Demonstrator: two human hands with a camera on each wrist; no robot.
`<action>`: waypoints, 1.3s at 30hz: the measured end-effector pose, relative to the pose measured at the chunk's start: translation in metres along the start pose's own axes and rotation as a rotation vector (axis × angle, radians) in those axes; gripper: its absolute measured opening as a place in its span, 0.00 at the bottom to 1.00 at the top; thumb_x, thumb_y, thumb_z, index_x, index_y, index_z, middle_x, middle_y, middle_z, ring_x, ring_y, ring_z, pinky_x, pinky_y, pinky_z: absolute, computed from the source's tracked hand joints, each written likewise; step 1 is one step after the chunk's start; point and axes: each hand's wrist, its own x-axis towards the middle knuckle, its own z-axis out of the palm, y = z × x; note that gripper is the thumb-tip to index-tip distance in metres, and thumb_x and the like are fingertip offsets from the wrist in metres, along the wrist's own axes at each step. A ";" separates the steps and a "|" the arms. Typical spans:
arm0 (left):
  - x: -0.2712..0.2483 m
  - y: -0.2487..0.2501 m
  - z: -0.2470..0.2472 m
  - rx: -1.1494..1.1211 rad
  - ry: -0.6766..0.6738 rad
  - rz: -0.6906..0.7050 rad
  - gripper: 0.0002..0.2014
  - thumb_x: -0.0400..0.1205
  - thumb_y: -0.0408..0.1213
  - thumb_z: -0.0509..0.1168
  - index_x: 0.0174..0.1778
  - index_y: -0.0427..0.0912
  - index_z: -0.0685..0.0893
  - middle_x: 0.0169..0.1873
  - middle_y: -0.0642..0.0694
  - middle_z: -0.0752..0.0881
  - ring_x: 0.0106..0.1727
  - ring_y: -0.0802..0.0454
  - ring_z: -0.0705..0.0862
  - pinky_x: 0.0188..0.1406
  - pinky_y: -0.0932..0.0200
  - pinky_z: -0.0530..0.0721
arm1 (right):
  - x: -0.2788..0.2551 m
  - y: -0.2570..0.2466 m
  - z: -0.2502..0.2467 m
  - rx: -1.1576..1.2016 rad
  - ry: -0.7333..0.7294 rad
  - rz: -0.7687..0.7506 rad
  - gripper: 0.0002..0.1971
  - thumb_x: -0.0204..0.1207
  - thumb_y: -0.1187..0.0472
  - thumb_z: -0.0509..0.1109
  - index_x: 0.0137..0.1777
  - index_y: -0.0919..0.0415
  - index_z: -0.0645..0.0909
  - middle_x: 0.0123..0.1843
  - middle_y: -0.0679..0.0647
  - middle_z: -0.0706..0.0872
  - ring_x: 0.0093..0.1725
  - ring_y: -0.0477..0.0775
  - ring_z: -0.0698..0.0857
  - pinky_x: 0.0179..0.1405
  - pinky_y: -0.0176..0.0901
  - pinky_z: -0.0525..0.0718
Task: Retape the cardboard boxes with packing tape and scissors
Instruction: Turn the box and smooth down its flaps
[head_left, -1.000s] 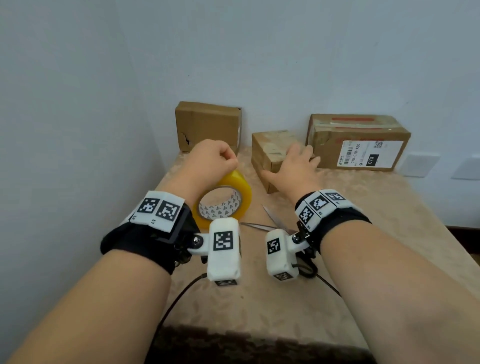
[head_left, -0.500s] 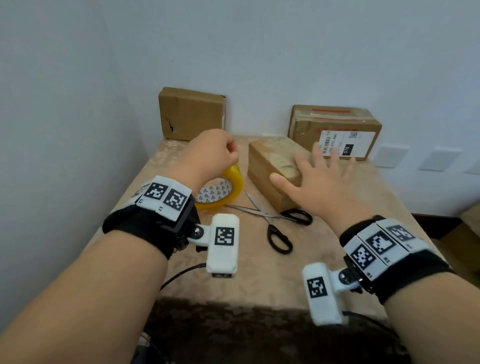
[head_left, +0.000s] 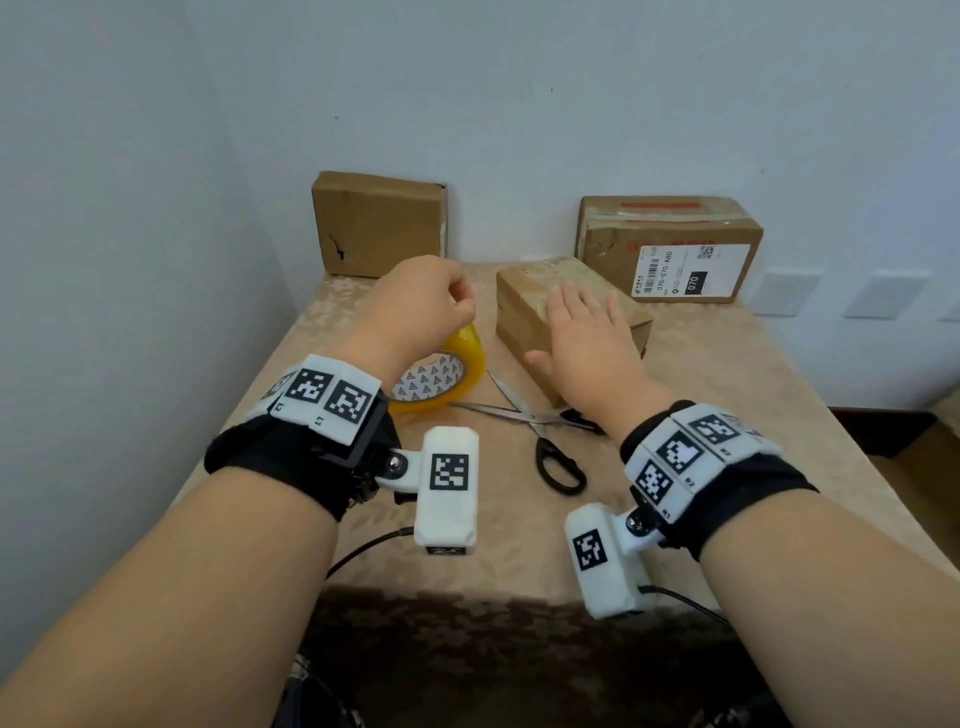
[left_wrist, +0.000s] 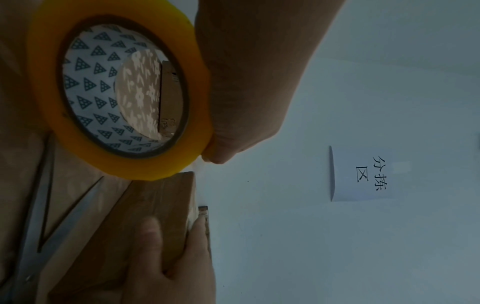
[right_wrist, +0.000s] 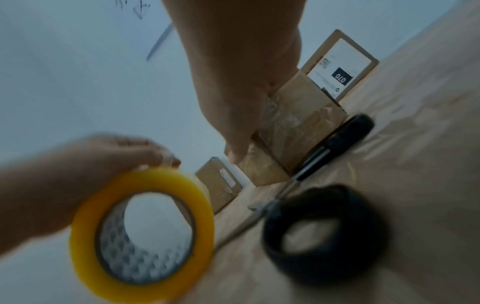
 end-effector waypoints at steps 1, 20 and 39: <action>0.000 0.000 0.000 -0.005 -0.001 -0.002 0.05 0.81 0.38 0.63 0.45 0.45 0.85 0.45 0.49 0.85 0.44 0.51 0.81 0.37 0.58 0.75 | -0.001 0.002 -0.001 0.043 0.021 0.010 0.36 0.86 0.44 0.52 0.85 0.66 0.47 0.86 0.61 0.50 0.86 0.58 0.48 0.82 0.55 0.40; -0.010 -0.009 -0.003 -0.111 0.006 0.065 0.04 0.81 0.39 0.65 0.43 0.47 0.85 0.37 0.61 0.80 0.40 0.62 0.78 0.35 0.66 0.74 | -0.009 -0.022 -0.047 0.680 0.026 -0.069 0.30 0.80 0.46 0.67 0.78 0.61 0.70 0.76 0.57 0.75 0.75 0.53 0.73 0.71 0.43 0.69; -0.021 -0.030 -0.025 -0.270 -0.231 -0.154 0.16 0.81 0.53 0.65 0.52 0.43 0.84 0.48 0.45 0.86 0.51 0.46 0.85 0.54 0.46 0.83 | 0.011 -0.068 -0.032 0.859 0.210 0.067 0.07 0.82 0.62 0.65 0.40 0.58 0.76 0.34 0.44 0.76 0.41 0.49 0.77 0.34 0.37 0.72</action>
